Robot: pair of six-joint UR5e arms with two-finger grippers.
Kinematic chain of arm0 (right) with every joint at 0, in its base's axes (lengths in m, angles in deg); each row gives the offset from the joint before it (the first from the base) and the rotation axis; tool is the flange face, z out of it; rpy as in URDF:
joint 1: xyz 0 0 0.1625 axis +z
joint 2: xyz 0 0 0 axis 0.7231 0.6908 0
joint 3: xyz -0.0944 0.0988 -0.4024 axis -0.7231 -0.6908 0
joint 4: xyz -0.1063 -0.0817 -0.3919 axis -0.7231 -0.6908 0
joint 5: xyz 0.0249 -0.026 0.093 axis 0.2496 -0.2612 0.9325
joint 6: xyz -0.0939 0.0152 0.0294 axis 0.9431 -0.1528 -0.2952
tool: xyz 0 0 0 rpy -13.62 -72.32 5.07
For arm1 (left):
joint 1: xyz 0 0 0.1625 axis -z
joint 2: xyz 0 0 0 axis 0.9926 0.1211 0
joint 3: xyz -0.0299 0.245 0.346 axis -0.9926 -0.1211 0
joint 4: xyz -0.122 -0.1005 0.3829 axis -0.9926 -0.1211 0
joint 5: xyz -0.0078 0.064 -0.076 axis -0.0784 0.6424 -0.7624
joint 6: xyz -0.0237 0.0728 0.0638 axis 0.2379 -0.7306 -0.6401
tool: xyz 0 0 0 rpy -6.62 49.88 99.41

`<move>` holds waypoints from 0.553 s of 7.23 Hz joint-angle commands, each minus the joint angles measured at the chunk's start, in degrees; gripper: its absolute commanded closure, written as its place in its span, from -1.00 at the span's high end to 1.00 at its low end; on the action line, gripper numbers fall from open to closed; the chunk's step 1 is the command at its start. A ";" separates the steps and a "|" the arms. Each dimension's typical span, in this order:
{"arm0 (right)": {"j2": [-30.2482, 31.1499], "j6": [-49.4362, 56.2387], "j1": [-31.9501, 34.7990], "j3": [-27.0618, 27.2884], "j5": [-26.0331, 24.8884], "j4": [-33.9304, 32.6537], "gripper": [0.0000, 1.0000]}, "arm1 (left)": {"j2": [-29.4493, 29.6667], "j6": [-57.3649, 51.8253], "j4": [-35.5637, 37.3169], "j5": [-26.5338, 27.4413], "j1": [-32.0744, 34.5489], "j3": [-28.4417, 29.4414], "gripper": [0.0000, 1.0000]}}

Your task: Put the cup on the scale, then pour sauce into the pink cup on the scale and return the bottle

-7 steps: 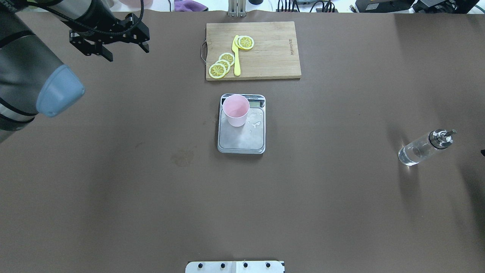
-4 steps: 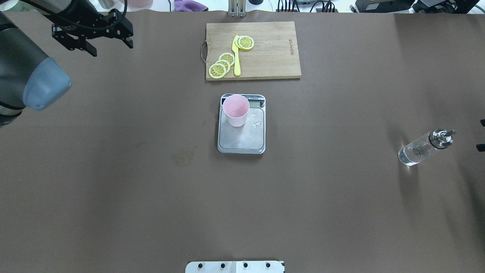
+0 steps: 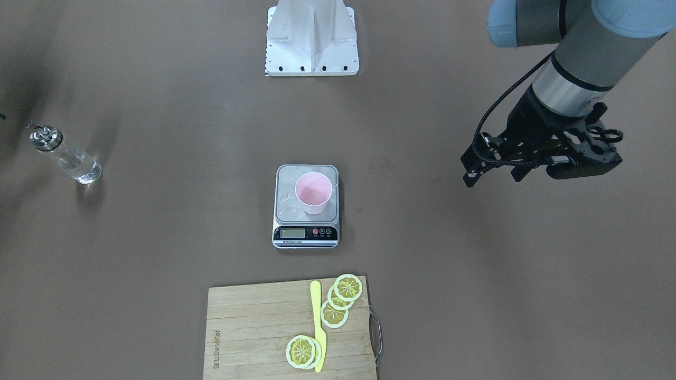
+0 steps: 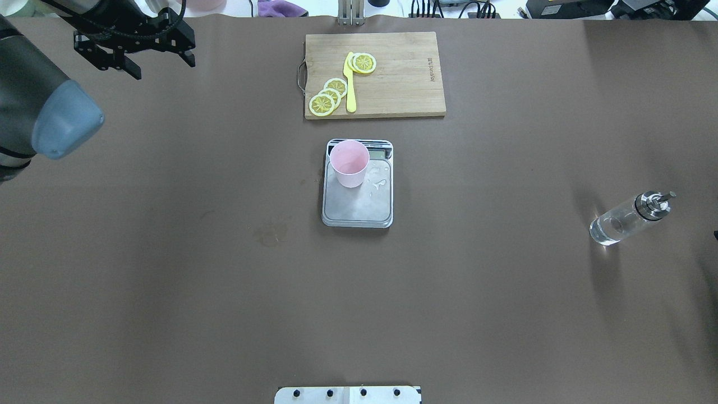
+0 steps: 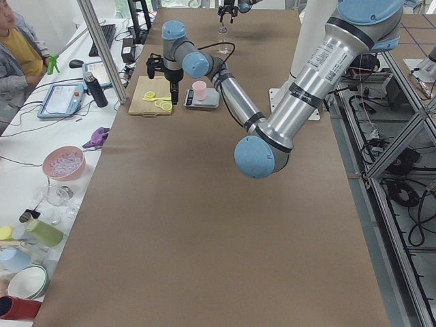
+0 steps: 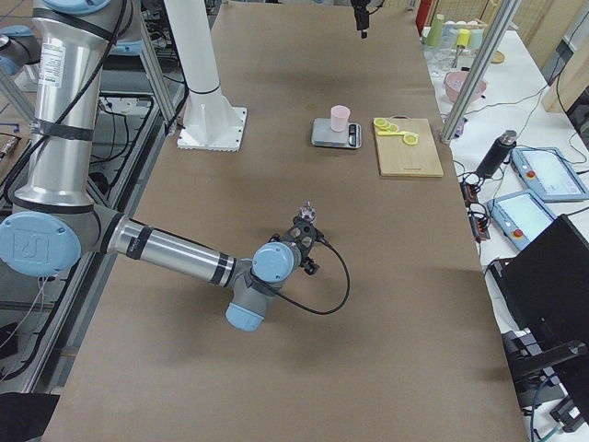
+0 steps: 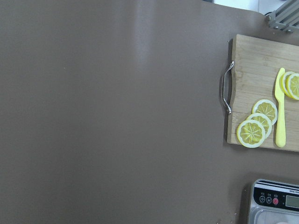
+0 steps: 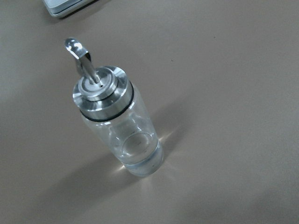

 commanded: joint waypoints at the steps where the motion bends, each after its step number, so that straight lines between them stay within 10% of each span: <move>1: 0.01 -9.48 -0.01 -1.62 -6.65 9.55 0.91 | 0.33 0.01 0.27 0.00 0.48 -0.12 0.93; 4: -0.43 -11.13 -0.09 -5.49 -16.61 18.91 0.87 | 0.25 0.01 0.27 0.00 0.84 -0.13 0.93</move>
